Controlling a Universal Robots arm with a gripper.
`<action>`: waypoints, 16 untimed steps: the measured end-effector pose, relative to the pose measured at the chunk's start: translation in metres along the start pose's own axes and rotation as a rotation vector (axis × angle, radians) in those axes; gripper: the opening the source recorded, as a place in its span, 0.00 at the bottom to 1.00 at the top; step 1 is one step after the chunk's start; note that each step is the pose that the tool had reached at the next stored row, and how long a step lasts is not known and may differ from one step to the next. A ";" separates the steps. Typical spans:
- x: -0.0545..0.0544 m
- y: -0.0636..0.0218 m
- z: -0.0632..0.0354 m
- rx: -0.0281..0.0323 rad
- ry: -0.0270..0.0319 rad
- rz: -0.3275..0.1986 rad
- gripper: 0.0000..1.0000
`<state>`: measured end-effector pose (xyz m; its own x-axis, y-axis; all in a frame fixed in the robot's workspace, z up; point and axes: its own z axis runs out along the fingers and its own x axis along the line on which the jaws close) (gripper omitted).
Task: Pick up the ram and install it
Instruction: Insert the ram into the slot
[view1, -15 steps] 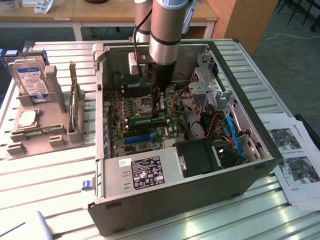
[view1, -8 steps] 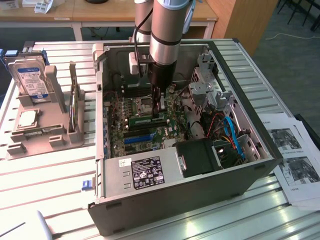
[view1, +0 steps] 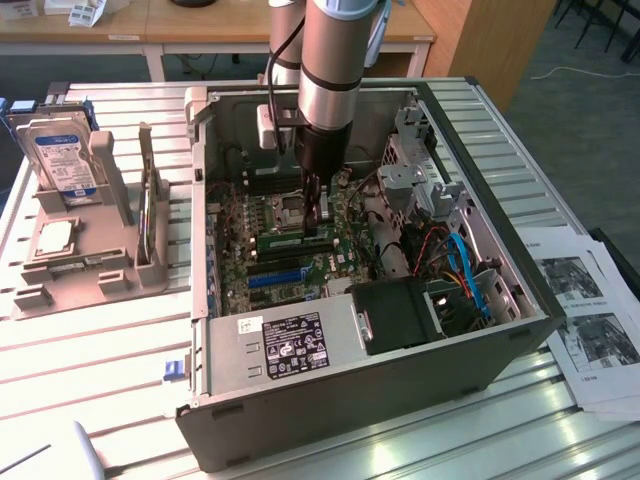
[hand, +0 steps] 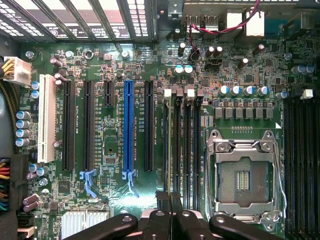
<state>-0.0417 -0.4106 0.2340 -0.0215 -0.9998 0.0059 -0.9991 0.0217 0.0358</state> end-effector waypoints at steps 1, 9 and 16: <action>0.000 0.0001 0.0000 0.0000 0.0000 0.000 0.11; -0.001 -0.0007 0.0000 0.0000 -0.0001 0.000 0.11; 0.001 -0.0007 0.0000 0.0000 -0.0001 -0.001 0.11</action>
<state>-0.0411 -0.4120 0.2340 -0.0209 -0.9998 0.0058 -0.9991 0.0211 0.0359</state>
